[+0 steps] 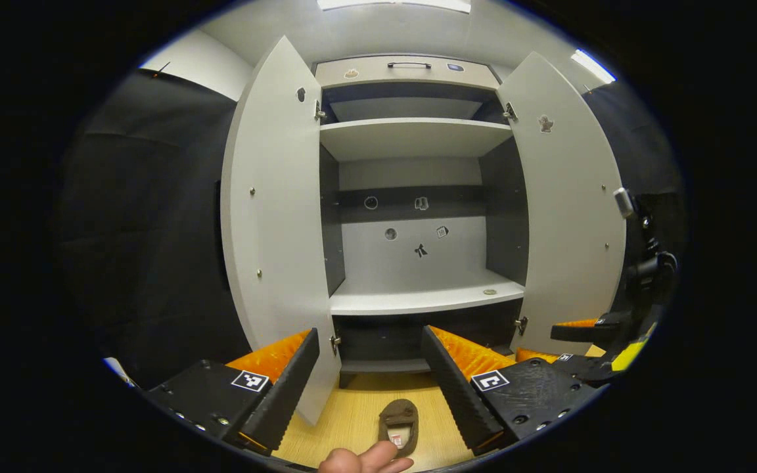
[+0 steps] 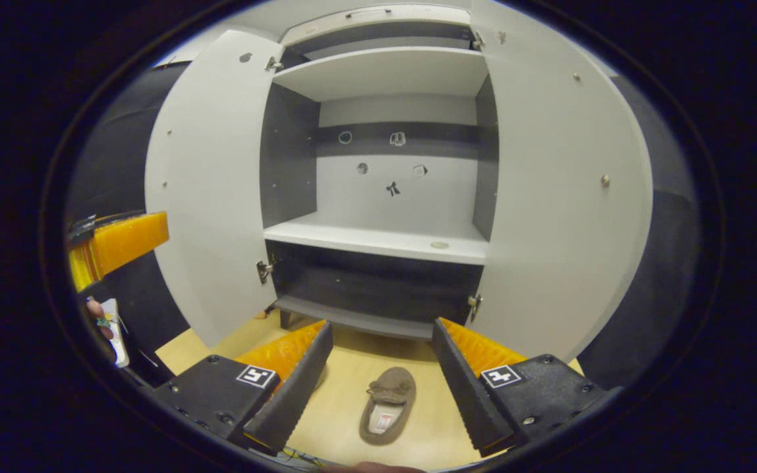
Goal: Grab one shoe with the right hand and put it into the shoe cabinet, grab the other shoe with the left hand and put it into the shoe cabinet; then close the right door with the right hand and the left door with the left hand.
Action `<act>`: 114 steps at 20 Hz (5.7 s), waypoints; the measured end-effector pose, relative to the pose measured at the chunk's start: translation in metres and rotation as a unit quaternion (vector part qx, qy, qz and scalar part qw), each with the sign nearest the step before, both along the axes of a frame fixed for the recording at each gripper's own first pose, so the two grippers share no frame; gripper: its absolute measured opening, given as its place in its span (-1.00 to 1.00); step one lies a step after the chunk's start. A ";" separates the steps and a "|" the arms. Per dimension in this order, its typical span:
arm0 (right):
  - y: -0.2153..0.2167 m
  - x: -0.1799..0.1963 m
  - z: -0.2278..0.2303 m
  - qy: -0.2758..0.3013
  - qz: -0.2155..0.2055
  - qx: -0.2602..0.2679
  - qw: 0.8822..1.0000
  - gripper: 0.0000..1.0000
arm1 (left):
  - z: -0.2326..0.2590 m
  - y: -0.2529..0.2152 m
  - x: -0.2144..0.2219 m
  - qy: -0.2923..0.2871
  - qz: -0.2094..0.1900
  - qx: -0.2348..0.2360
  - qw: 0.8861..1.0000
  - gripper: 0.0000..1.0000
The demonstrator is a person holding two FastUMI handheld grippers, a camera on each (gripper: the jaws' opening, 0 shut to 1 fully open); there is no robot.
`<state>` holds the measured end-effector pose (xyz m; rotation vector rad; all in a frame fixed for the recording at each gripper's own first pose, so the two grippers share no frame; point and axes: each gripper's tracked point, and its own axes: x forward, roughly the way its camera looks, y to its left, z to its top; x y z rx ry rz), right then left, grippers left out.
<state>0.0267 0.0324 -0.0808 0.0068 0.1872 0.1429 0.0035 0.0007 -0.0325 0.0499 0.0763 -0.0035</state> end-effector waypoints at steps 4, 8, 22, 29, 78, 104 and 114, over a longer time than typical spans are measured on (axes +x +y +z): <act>0.011 0.013 -0.080 0.104 0.025 0.008 0.994 0.96 | -0.022 0.003 -0.005 0.035 0.008 0.000 0.999 0.92; 0.015 0.021 -0.149 0.175 0.036 -0.012 0.984 0.94 | -0.037 0.013 -0.024 0.060 0.029 0.013 0.998 0.90; 0.014 0.047 -0.262 0.265 0.013 -0.185 0.946 -0.74 | -0.060 0.030 -0.067 0.105 0.068 0.040 0.991 0.94; -0.004 0.032 -0.228 0.214 0.016 -0.183 0.959 -0.88 | -0.071 -0.004 -0.041 0.109 0.023 0.044 0.993 0.94; -0.008 0.234 0.171 0.019 -0.069 -0.076 0.995 0.25 | -0.131 0.028 0.015 0.116 -0.043 0.008 0.992 0.94; -0.054 -0.065 0.093 -0.009 -0.144 0.014 0.989 0.89 | -0.366 -0.009 0.051 0.325 -0.063 -0.060 0.942 0.85; -0.054 -0.057 0.075 0.029 -0.123 0.022 0.992 0.89 | -0.370 -0.007 0.052 0.357 -0.054 -0.068 0.930 -0.84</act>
